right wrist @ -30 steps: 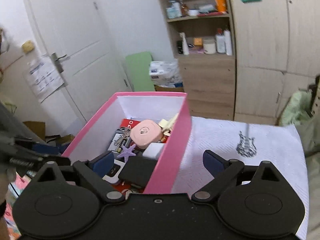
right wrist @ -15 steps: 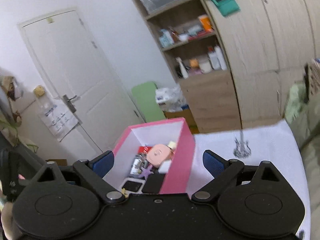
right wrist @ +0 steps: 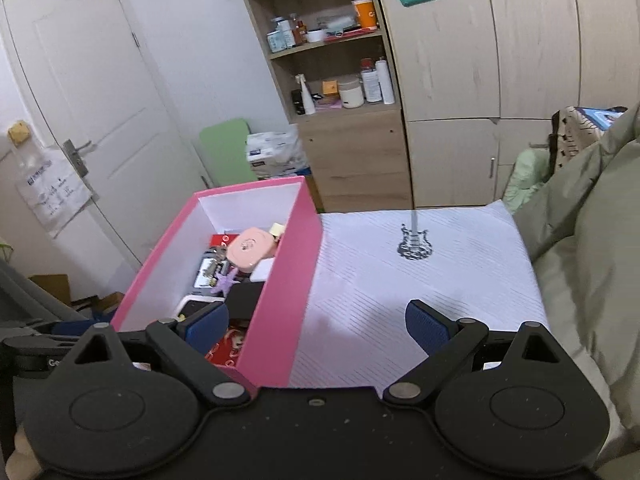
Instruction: Organize rigid objects
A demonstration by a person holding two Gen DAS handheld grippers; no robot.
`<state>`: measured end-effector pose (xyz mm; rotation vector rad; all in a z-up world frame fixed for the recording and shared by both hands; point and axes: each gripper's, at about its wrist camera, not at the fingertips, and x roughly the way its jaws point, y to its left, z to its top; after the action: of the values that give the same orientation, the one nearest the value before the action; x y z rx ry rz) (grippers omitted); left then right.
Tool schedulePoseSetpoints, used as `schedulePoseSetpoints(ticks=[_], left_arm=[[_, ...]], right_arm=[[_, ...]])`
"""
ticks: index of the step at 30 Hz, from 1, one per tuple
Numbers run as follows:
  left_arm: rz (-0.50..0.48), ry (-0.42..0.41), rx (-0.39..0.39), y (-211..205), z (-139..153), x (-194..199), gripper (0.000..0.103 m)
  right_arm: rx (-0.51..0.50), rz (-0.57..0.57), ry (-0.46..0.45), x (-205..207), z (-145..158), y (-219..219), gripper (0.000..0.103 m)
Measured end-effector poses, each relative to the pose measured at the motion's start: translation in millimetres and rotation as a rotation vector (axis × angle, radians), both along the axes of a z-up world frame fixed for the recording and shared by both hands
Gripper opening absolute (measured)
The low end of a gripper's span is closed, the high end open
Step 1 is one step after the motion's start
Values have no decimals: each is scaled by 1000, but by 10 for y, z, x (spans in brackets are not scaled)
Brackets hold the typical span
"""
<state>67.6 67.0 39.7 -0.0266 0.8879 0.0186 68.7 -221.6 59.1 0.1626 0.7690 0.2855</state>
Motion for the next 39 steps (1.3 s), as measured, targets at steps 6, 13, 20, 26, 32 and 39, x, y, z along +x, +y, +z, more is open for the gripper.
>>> schedulePoseSetpoints(ticks=[6,13,20,26,32,39], left_arm=[[-11,20,4,-66,-52,-36,95],[-23,14,5,-125,-42,-125,95],[-32,-5,5,-213,-25,-171,97],[-25,-3,12,-240,-41,-174,99],[16,7,40,-231,-65,-157,102],[4,5,38,-234,-64,-184,102]], right_arm=[[-32,15,5,-64,-35,59,98],[-69,16,-8,-166,-72,78,98],[-82,11,-37,-229,-81,46,98],[-95,-1,-44,-238,-91,35,98],[-95,-18,-43,-234,-105,-2,98],[-109,-29,-47,-245,-127,-24,98]])
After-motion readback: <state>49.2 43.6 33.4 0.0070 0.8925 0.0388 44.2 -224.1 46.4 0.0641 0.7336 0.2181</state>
